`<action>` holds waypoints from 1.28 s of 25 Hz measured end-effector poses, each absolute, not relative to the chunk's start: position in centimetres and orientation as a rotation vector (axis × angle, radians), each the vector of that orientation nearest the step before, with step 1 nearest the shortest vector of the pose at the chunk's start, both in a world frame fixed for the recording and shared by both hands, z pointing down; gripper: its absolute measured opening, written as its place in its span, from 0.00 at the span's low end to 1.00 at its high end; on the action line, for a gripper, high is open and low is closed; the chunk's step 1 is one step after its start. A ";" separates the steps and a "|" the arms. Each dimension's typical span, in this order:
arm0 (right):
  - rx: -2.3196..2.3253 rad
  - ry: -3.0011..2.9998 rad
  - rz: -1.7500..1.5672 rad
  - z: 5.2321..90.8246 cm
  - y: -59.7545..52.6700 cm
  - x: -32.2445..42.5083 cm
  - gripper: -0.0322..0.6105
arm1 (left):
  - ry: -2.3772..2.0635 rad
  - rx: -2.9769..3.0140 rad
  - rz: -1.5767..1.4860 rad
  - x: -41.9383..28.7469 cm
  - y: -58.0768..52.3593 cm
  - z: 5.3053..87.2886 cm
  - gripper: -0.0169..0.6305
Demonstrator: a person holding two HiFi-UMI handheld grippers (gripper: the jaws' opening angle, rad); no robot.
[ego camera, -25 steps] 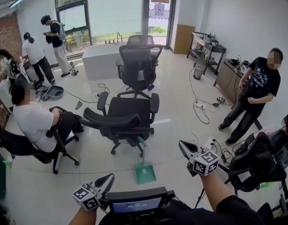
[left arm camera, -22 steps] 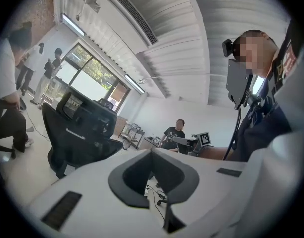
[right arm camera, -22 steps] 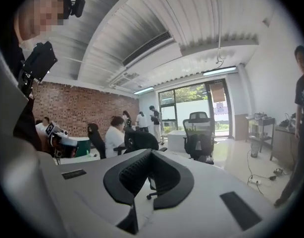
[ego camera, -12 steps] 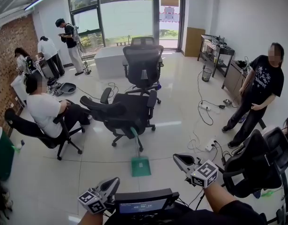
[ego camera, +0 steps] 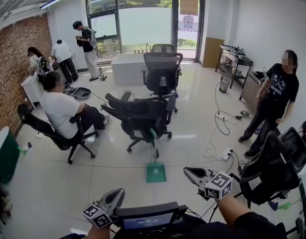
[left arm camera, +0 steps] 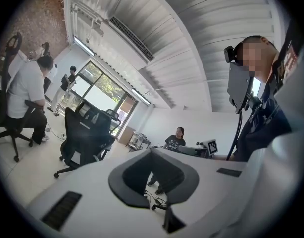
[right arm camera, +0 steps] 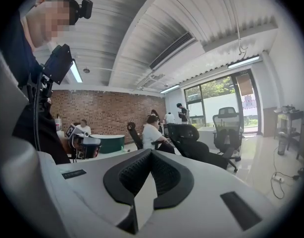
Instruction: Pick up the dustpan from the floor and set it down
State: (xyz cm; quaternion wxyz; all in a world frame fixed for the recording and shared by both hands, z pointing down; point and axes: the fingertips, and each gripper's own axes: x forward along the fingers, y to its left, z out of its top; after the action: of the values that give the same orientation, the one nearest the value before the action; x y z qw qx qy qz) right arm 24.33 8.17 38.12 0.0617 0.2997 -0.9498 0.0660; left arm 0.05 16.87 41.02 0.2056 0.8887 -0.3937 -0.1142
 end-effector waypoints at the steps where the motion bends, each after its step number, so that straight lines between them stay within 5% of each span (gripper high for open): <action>1: 0.900 -2.870 0.199 38.3 10.6 22.4 0.05 | -1.091 2.476 -0.311 -1.8 19.4 41.4 0.04; 10: 0.888 -2.832 0.227 38.5 27.9 10.9 0.05 | -1.037 2.449 -0.293 -12.5 35.9 42.9 0.04; 17: 0.982 -2.796 0.220 36.1 36.8 13.9 0.05 | -0.970 2.499 -0.297 -11.1 43.3 41.3 0.04; 24: 1.020 -2.783 0.205 37.5 44.6 22.7 0.05 | -0.919 2.535 -0.270 -1.9 49.2 41.1 0.04; 32: 1.018 -2.780 0.234 39.3 56.5 42.3 0.05 | -0.862 2.538 -0.252 19.6 57.5 40.9 0.04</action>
State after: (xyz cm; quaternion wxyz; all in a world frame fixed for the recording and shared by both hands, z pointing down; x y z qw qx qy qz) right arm 42.26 56.54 39.34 0.0856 0.3415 -0.9327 0.0785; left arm 19.57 57.45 40.91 0.2228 0.9190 -0.3123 -0.0913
